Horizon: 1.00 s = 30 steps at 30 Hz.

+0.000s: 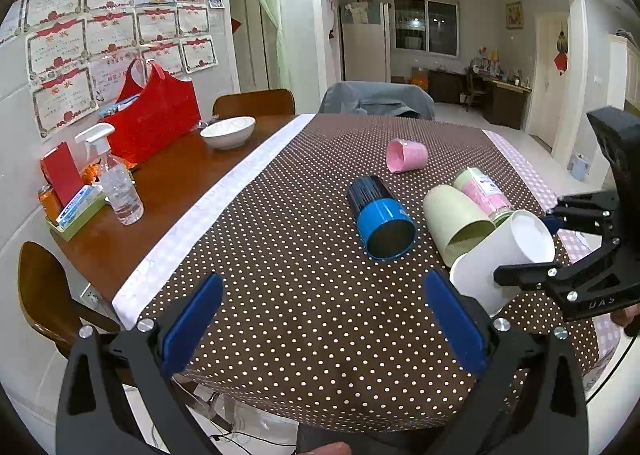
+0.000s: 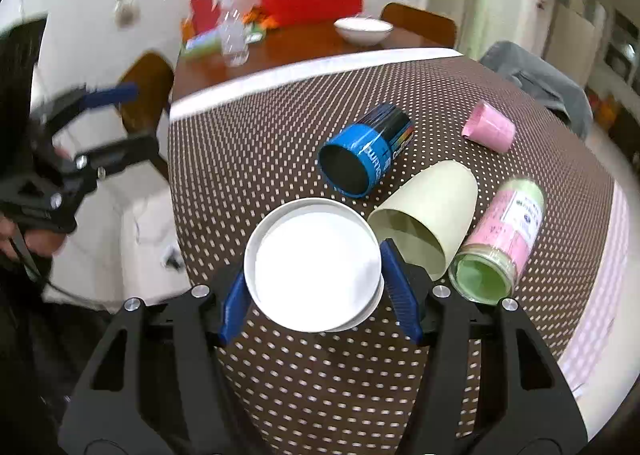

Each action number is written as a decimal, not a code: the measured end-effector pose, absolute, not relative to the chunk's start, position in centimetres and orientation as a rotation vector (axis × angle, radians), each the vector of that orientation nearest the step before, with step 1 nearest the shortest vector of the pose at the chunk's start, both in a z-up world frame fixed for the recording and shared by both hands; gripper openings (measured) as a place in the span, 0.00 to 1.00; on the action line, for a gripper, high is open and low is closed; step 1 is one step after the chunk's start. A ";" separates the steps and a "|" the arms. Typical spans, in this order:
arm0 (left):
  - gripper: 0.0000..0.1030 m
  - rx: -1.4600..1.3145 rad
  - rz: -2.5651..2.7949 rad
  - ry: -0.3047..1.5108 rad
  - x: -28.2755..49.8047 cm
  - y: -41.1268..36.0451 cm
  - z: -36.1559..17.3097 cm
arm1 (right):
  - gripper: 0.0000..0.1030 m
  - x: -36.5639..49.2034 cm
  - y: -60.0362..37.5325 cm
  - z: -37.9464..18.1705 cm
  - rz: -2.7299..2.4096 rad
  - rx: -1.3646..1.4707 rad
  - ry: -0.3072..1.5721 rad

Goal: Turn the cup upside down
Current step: 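Lower the inverted white cup onto the table and open the right gripper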

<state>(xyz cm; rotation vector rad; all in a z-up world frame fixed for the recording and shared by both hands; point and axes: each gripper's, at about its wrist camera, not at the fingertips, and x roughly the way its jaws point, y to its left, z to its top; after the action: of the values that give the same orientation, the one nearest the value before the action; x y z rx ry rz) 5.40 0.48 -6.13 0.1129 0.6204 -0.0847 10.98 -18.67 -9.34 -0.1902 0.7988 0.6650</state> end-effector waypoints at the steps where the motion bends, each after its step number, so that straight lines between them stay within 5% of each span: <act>1: 0.96 0.112 -0.083 0.619 5.3 0.5 -6.0 | 0.58 10.9 -18.9 -9.5 0.656 -0.167 0.801; 13: 0.96 0.135 -0.090 0.622 4.6 -0.2 -6.0 | 0.59 11.9 -18.4 -12.7 0.522 -0.087 0.880; 15: 0.96 0.138 -0.091 0.623 4.5 -0.4 -6.0 | 0.69 11.9 -18.4 -12.8 0.509 -0.077 0.867; 16: 0.96 0.138 -0.091 0.623 4.5 -0.4 -5.9 | 0.84 11.8 -18.6 -12.7 0.498 -0.063 0.855; 17: 0.96 0.137 -0.092 0.621 4.4 -0.4 -5.9 | 0.90 11.7 -18.9 -12.5 0.491 -0.045 0.843; 30: 0.96 0.152 -0.115 0.558 3.0 -1.7 -3.3 | 0.94 5.8 -23.8 -7.7 0.326 0.285 0.608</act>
<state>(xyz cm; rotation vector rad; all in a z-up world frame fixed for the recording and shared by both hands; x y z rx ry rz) 3.04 -1.66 -3.32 0.1520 0.5576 -0.1152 5.85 -23.78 -7.69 0.2855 0.6079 0.3256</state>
